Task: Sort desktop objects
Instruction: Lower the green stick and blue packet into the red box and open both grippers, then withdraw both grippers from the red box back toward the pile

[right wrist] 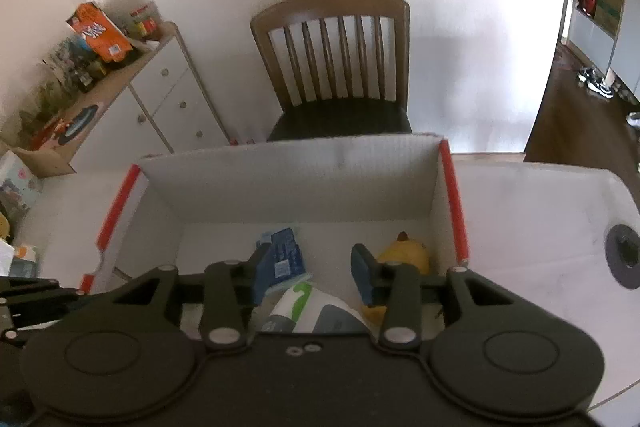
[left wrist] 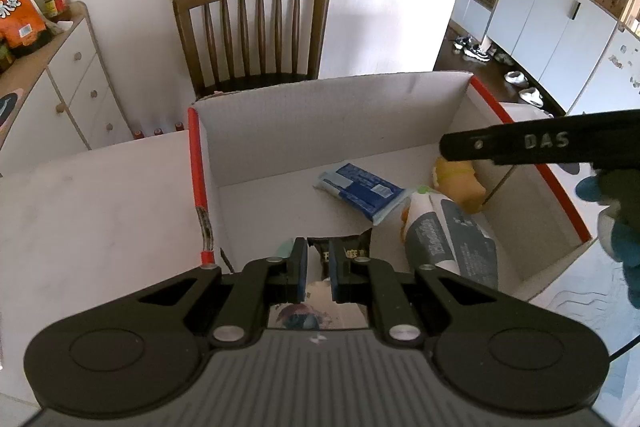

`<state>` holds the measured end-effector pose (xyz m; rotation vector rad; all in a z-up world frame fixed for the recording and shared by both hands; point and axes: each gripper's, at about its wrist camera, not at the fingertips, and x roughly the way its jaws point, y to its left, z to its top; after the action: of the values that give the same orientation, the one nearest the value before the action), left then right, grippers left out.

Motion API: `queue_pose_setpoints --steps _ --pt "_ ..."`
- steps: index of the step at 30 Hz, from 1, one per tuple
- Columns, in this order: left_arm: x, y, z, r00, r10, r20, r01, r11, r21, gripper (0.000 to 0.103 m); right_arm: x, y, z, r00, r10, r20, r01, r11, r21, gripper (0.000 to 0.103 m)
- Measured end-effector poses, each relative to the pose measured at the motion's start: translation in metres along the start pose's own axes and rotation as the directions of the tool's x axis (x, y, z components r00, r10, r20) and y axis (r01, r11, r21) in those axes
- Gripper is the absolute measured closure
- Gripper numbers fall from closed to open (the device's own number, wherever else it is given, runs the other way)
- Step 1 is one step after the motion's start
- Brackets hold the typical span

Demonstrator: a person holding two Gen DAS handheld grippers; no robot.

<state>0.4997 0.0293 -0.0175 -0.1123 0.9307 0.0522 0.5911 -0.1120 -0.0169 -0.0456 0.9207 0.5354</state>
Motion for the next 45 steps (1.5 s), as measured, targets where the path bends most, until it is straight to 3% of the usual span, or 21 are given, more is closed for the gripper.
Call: queue_pose_setpoints --steps 22,34,45 --pt "-0.080 -0.025 -0.019 0.997 -0.042 0.059 0.040 0.999 0.032 0.093 -0.091 0.017 -0.028 0.997 0.057 0.047 -0.052 0.993 -0.104 0.058" --pt "-0.111 -0.031 -0.043 0.995 -0.055 0.078 0.053 0.998 0.030 0.093 -0.139 0.028 -0.068 0.995 0.076 0.056 -0.068 0.989 -0.133 0.055" --pt "-0.137 -0.034 -0.075 0.995 -0.069 0.070 0.066 0.996 0.053 0.093 -0.175 0.046 -0.111 0.995 0.071 0.073 -0.058 0.985 -0.161 0.043"
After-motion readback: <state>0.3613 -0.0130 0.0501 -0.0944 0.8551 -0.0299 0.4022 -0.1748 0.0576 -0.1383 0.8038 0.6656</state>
